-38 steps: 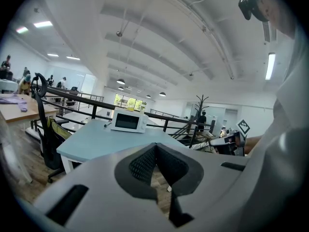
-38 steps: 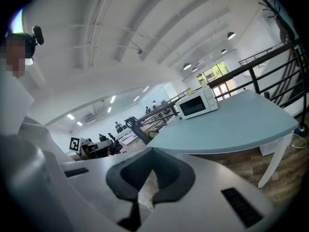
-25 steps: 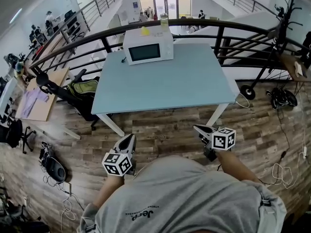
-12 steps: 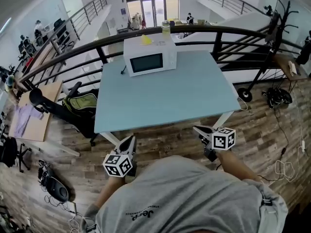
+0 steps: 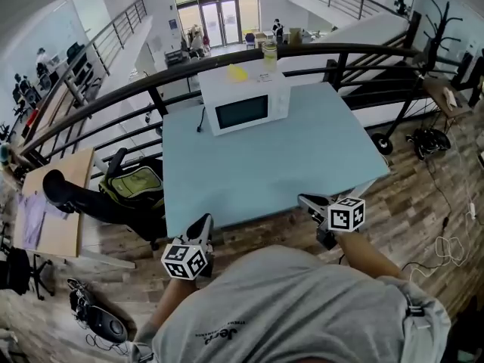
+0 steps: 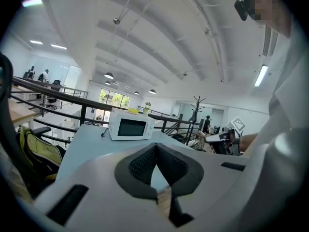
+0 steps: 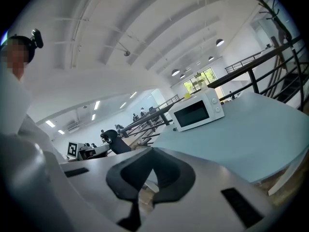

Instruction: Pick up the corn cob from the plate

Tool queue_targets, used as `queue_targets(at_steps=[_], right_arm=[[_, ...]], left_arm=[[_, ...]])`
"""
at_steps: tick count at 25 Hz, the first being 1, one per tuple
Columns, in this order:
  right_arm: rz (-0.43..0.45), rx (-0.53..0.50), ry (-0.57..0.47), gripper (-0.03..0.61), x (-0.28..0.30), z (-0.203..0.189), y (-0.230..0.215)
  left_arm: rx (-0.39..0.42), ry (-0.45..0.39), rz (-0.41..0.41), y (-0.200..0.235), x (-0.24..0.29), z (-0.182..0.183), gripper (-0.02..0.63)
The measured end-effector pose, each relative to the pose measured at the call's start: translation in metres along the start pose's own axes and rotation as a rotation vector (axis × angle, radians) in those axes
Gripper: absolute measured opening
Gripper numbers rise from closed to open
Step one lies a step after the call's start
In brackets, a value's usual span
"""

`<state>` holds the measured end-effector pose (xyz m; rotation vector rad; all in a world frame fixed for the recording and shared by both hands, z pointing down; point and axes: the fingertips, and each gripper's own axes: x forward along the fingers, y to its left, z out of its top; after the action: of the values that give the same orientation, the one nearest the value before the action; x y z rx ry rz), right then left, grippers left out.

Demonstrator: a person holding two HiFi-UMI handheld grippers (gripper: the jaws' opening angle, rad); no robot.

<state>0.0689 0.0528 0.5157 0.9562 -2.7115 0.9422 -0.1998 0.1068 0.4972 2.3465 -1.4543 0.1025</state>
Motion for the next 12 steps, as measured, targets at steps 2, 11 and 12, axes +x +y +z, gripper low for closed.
queue_targets(at_steps=[2,11,12], right_arm=[[-0.007,-0.001,0.016,0.015,0.016,0.004,0.000],[0.027,0.004,0.043,0.015,0.073,0.027,-0.032],[0.038,0.005,0.046,0.015,0.078,0.031,-0.039]], left_arm=[[-0.020,-0.005,0.004,0.018,0.003,0.002,0.008],[-0.066,0.014,0.070,0.066,0.033,-0.001,0.008],[-0.063,0.011,0.082,0.069,0.040,0.001,0.008]])
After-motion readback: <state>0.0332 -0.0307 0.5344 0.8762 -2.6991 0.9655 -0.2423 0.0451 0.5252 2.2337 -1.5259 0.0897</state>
